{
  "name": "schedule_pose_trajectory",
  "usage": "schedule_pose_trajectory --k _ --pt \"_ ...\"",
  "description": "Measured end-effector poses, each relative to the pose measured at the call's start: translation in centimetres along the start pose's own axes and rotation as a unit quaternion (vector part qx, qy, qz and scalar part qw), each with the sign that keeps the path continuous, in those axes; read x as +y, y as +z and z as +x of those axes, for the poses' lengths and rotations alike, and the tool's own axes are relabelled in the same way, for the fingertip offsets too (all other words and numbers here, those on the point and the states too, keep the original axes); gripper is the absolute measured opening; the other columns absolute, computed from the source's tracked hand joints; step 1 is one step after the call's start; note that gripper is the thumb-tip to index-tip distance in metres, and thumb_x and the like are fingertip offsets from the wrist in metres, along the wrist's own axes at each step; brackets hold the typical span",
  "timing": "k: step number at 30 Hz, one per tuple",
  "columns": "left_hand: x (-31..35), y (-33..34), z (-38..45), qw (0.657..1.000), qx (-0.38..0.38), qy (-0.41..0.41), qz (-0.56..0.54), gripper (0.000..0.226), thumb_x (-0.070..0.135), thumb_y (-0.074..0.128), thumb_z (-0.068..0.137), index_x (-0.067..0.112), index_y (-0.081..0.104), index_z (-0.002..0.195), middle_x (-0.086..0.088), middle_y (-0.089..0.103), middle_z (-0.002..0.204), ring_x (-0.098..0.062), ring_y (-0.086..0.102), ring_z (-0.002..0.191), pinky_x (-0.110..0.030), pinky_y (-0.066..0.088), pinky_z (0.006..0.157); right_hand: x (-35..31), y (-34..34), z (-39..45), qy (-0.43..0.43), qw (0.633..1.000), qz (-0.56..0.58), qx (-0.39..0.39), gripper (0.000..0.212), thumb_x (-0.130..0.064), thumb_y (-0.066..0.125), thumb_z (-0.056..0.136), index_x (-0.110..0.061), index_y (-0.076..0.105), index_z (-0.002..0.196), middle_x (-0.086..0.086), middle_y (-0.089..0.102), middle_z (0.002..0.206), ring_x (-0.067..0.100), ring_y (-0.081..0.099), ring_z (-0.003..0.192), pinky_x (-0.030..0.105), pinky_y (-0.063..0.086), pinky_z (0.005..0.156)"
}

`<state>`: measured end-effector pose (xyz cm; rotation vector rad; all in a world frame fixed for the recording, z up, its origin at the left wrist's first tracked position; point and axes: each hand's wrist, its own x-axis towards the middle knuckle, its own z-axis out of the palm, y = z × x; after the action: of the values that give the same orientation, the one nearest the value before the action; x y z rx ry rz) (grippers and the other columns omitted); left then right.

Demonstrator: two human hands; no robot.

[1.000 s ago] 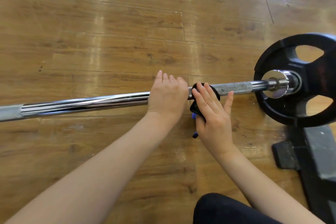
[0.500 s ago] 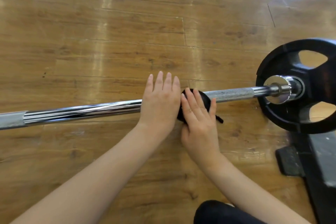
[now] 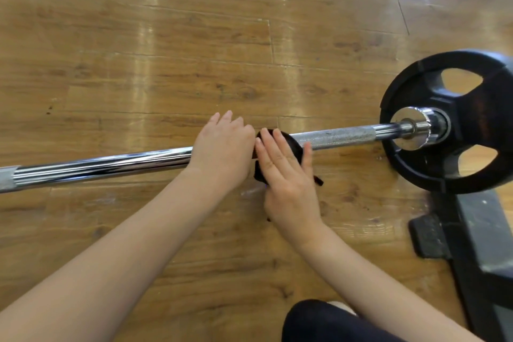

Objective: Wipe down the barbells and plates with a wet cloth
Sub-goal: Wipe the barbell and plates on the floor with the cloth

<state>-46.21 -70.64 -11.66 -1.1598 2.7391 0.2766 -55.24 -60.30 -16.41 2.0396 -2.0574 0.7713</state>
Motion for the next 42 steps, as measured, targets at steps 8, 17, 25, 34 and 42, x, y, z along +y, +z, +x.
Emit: schedule_pose_trajectory --k 8,17,25,34,42 --pt "-0.1 0.1 -0.1 1.000 -0.006 0.000 -0.010 0.030 0.005 0.046 0.085 0.013 0.054 0.113 -0.005 0.054 0.126 -0.025 0.034 0.134 -0.034 0.017 0.114 10.4 -4.7 -2.9 0.187 0.974 -0.130 0.011 0.068 0.007 0.042 0.071 -0.003 0.043 0.139 0.014 0.041 0.145 0.024 0.033 0.136 0.066 0.006 0.106" --pt "0.0 0.1 -0.1 1.000 0.020 0.001 -0.020 0.028 0.012 0.043 0.091 0.015 0.055 0.115 -0.002 0.057 0.124 -0.021 0.040 0.130 -0.031 0.016 0.113 0.1 -0.1 0.4 0.059 0.997 0.045 0.028 0.055 0.003 0.035 0.073 0.006 0.055 0.125 0.022 0.054 0.131 0.028 0.039 0.129 0.043 0.007 0.115" --pt "0.3 -0.1 -0.3 0.999 0.029 -0.021 -0.007 0.022 0.005 0.043 0.085 0.014 0.056 0.100 -0.005 0.060 0.109 -0.023 0.049 0.112 -0.030 0.020 0.111 7.7 -3.5 -1.0 0.119 0.992 -0.046 0.006 0.058 0.002 0.040 0.075 -0.002 0.051 0.132 0.014 0.049 0.138 0.023 0.038 0.133 0.056 0.007 0.112" --pt "0.6 -0.6 -0.7 0.999 0.029 -0.021 0.000 0.020 0.009 0.043 0.087 0.016 0.056 0.100 -0.005 0.061 0.110 -0.025 0.054 0.106 -0.027 0.033 0.085 0.1 -0.9 0.2 0.104 0.994 0.042 0.016 0.059 0.001 0.036 0.070 0.004 0.056 0.126 0.020 0.053 0.133 0.027 0.035 0.131 0.044 0.005 0.114" --pt "-1.2 2.0 -1.8 0.985 0.151 -0.028 0.073 0.046 0.004 0.031 0.082 0.000 0.063 0.115 -0.022 0.061 0.123 -0.037 0.057 0.116 -0.052 0.044 0.095 4.6 -3.0 -0.6 0.118 0.992 -0.026 -0.019 0.057 -0.004 0.037 0.079 -0.006 0.051 0.134 0.010 0.047 0.141 0.019 0.033 0.135 0.060 0.006 0.111"
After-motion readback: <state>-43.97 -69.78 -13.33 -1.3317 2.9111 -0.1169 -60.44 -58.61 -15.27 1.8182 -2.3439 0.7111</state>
